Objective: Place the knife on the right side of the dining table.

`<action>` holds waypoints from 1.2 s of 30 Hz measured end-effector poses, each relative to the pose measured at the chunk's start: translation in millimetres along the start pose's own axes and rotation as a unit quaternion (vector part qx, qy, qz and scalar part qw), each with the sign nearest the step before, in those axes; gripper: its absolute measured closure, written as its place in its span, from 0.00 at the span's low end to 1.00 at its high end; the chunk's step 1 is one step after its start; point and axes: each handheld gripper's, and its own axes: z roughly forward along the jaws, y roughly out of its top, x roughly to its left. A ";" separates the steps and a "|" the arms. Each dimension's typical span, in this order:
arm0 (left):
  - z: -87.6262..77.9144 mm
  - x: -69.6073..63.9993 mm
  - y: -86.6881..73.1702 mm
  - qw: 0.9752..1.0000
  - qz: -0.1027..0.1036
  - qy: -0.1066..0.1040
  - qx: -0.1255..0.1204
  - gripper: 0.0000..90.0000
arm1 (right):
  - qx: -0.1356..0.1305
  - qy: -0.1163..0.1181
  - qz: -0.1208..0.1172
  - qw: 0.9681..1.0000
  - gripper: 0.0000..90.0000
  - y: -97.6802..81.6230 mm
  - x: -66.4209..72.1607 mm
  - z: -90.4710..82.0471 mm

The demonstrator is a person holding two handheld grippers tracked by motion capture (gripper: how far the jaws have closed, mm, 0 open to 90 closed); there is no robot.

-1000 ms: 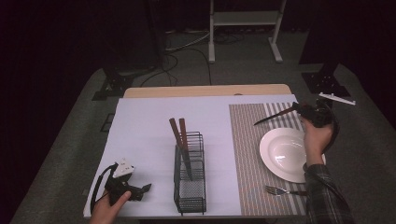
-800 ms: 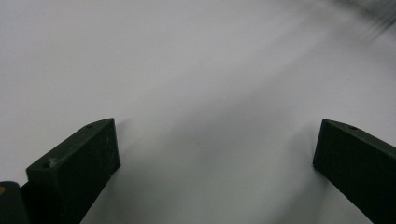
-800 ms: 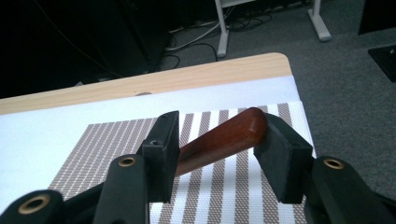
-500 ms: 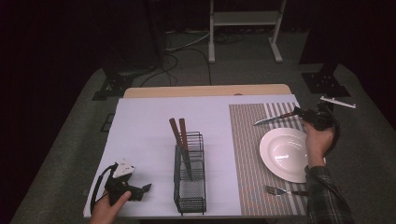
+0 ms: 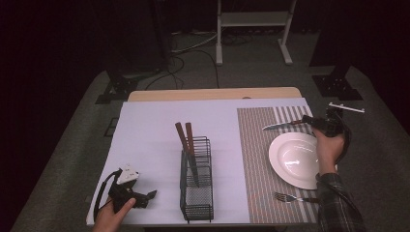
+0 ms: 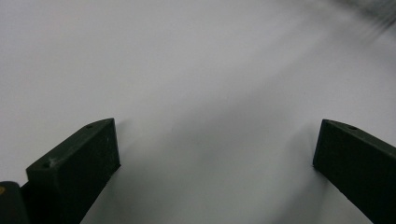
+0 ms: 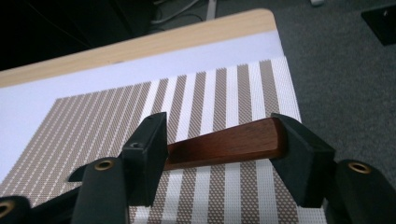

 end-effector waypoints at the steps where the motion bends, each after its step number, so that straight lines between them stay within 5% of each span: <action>1: 0.0 0.0 0.0 1.000 0.000 0.000 0.000 0.00 | 0.003 -0.001 0.001 1.000 0.40 -0.3 -0.2 0.7; 23: 0.0 0.0 0.0 1.000 0.000 0.000 0.000 0.00 | 0.074 -0.034 -0.003 0.997 0.25 2.6 2.6 17.2; 36: 0.0 0.0 0.0 1.000 0.000 0.000 0.000 0.00 | 0.125 -0.064 -0.003 0.990 0.16 3.3 5.7 27.9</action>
